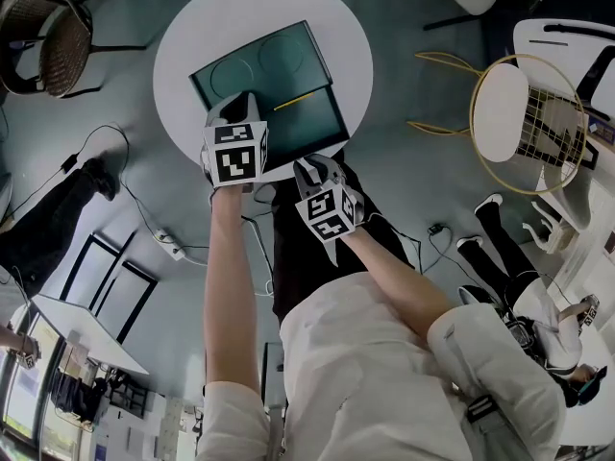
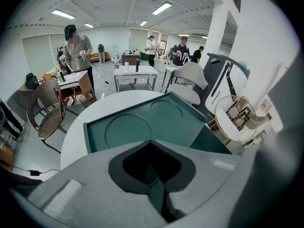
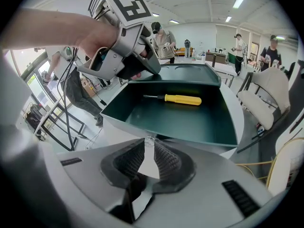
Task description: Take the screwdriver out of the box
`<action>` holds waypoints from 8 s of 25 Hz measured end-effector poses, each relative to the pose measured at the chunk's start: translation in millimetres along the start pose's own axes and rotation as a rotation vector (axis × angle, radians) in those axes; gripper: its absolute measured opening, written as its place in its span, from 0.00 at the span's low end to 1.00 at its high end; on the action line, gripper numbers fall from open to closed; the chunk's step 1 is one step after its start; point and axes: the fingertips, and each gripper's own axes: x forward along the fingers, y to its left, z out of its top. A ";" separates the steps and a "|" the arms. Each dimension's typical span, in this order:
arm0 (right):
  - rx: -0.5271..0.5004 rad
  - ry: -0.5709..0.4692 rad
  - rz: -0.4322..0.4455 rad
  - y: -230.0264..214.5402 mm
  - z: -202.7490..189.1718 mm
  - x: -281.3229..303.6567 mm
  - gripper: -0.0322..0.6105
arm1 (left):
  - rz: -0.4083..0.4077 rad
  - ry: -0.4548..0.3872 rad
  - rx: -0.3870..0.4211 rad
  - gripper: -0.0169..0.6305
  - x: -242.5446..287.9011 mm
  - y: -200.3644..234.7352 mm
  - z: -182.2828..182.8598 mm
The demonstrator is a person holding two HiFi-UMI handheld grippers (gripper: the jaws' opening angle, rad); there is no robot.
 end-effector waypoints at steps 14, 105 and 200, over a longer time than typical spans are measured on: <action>0.068 0.009 -0.008 -36.9 -32.1 -44.0 0.31 | 0.035 -0.011 0.039 0.05 -0.6 1.4 -4.6; -0.624 0.324 -0.112 -42.6 52.0 37.9 0.58 | -0.203 -0.267 -0.145 0.05 -232.0 -44.4 -95.3; -0.032 -0.741 0.369 27.2 257.7 -319.7 0.18 | -0.161 -0.696 -0.054 0.04 -341.5 -38.9 68.0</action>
